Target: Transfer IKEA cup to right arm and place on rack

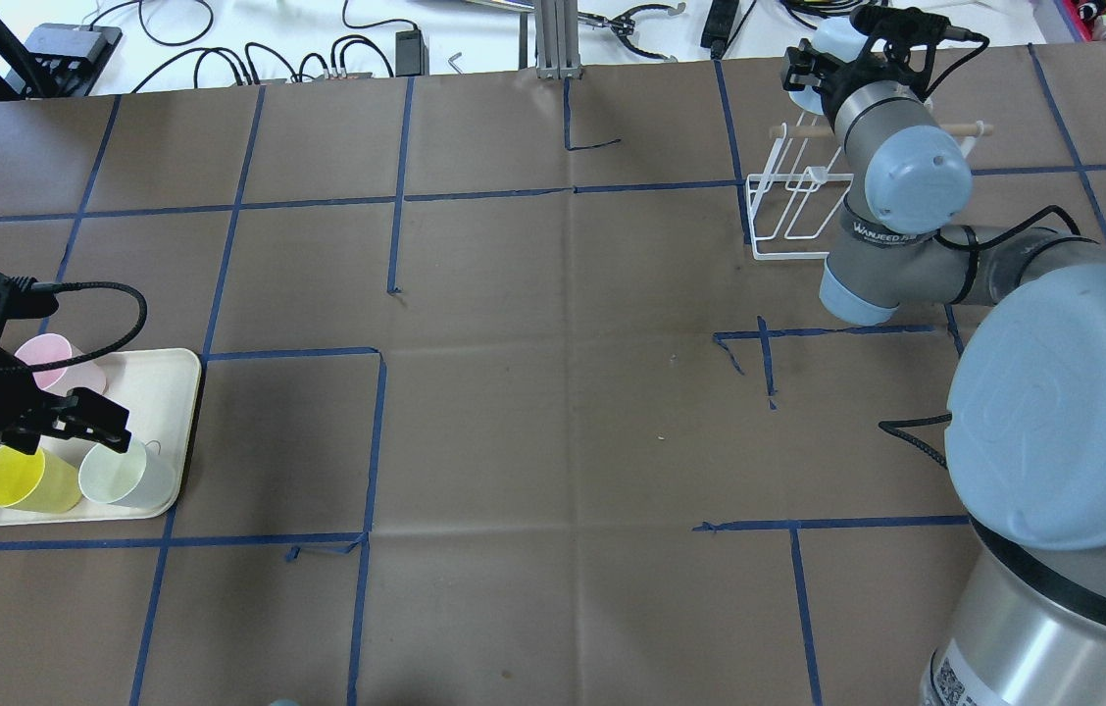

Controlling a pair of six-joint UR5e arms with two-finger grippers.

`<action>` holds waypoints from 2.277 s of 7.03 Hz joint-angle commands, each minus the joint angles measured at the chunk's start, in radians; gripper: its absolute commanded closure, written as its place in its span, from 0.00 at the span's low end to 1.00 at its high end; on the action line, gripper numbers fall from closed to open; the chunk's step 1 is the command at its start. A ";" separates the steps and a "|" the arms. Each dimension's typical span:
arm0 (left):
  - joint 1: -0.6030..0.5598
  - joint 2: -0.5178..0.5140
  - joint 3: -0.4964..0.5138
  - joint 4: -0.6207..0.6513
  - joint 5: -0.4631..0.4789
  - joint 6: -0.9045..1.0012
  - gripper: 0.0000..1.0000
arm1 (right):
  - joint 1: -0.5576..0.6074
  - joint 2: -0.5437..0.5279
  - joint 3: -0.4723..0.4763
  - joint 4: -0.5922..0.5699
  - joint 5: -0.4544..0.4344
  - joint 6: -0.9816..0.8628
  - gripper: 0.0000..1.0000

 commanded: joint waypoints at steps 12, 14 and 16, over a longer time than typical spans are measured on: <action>0.014 -0.136 -0.045 0.247 -0.006 0.074 1.00 | 0.024 -0.179 -0.002 0.092 0.009 0.004 0.00; -0.016 -0.150 0.242 -0.077 -0.021 0.072 1.00 | 0.070 -0.339 0.069 0.140 0.014 0.010 0.00; -0.142 -0.224 0.564 -0.323 -0.075 0.063 1.00 | 0.105 -0.472 0.193 0.140 0.017 0.175 0.00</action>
